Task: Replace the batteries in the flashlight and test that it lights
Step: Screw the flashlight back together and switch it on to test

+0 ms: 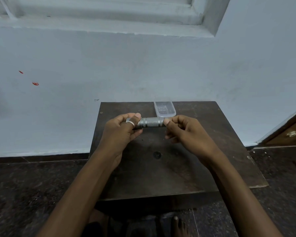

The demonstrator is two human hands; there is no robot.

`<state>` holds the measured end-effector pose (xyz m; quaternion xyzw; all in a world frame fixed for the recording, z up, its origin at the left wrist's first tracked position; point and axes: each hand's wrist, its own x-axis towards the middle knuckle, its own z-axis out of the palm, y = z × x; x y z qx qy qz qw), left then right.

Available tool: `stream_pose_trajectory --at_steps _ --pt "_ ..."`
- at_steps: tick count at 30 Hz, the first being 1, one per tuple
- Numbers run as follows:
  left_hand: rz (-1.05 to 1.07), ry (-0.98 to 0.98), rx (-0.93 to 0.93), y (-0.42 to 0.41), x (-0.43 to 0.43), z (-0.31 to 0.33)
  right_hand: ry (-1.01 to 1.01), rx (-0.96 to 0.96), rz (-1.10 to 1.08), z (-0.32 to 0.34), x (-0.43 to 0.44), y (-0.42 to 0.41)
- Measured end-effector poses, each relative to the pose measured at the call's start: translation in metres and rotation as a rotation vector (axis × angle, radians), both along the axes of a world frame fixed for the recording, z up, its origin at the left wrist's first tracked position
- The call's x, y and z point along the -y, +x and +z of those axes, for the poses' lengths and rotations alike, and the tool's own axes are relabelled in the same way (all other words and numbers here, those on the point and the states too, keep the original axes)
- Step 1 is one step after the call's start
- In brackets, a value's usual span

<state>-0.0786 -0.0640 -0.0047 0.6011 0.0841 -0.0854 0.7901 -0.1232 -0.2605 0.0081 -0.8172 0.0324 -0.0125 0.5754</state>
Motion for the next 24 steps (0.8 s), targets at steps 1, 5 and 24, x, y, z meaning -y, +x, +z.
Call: stream_pose_trajectory --at_steps 1,5,24 --pt "-0.003 -0.006 0.005 -0.0004 0.0008 0.0002 -0.007 -0.021 -0.012 -0.0007 -0.0003 0.0003" --pt "-0.02 -0.012 0.013 -0.0012 0.0031 0.0006 -0.033 -0.083 -0.056 -0.0018 -0.0018 0.0005" --pt "-0.018 0.033 0.023 -0.0037 0.0036 0.0028 -0.022 -0.083 -0.029 -0.0003 -0.0027 0.0007"
